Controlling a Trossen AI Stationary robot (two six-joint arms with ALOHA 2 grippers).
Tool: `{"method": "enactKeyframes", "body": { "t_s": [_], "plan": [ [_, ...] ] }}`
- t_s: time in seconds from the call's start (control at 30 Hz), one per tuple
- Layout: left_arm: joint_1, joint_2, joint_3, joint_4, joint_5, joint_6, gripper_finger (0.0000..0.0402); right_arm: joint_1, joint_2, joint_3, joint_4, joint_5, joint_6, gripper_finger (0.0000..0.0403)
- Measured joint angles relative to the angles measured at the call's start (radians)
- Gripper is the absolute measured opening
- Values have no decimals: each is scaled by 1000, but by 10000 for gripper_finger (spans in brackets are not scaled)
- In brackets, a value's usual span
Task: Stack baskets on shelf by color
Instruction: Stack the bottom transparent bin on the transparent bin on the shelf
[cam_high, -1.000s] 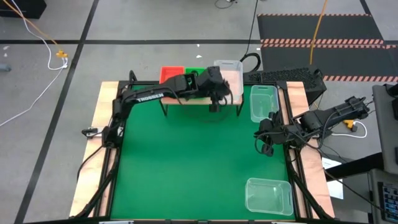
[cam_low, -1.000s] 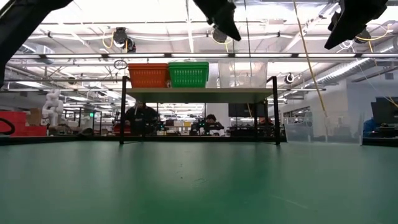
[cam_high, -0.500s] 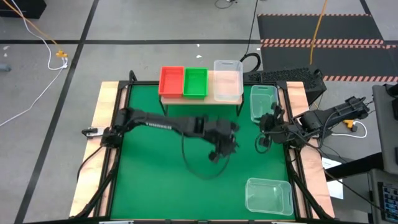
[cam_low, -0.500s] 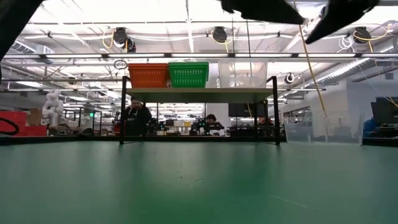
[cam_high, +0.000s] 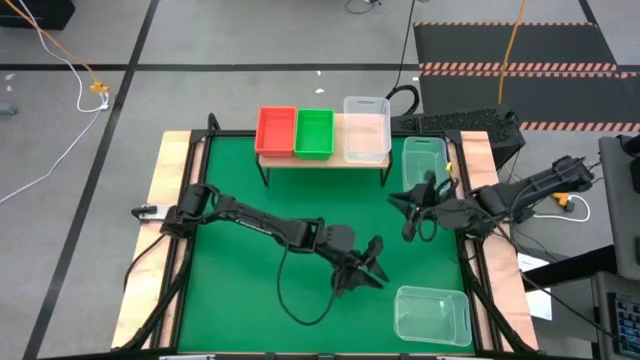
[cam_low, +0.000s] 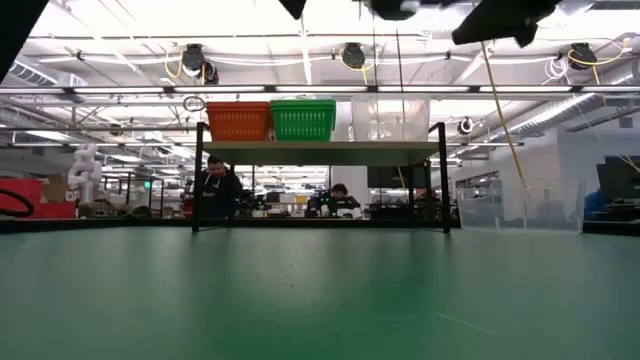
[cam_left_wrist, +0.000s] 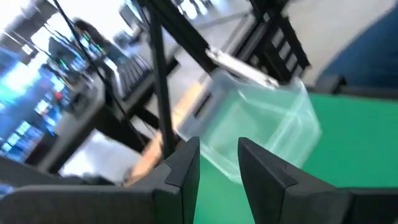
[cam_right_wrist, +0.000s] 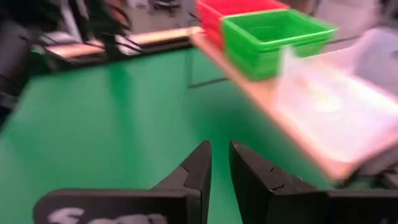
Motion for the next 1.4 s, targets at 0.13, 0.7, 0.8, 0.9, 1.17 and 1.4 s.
{"method": "enactKeyframes", "body": {
  "t_s": [0.13,0.7,0.8,0.9,1.17,1.4],
  "plan": [
    [6,68,66,17,27,-39,113,10,6,-58,74,-23,100,50],
    [1,505,729,-469,166,45,113,14,-24,-268,34,3,257,50],
    [-8,503,729,-470,209,45,113,16,-32,-278,36,0,301,50],
    [-21,502,729,-468,209,45,113,18,-33,-279,42,-20,317,50],
    [-38,502,729,-459,189,72,113,15,-49,-279,61,-21,227,50],
    [-31,502,729,-398,79,79,113,-2,-127,-279,73,-21,141,50]
  ]
}}
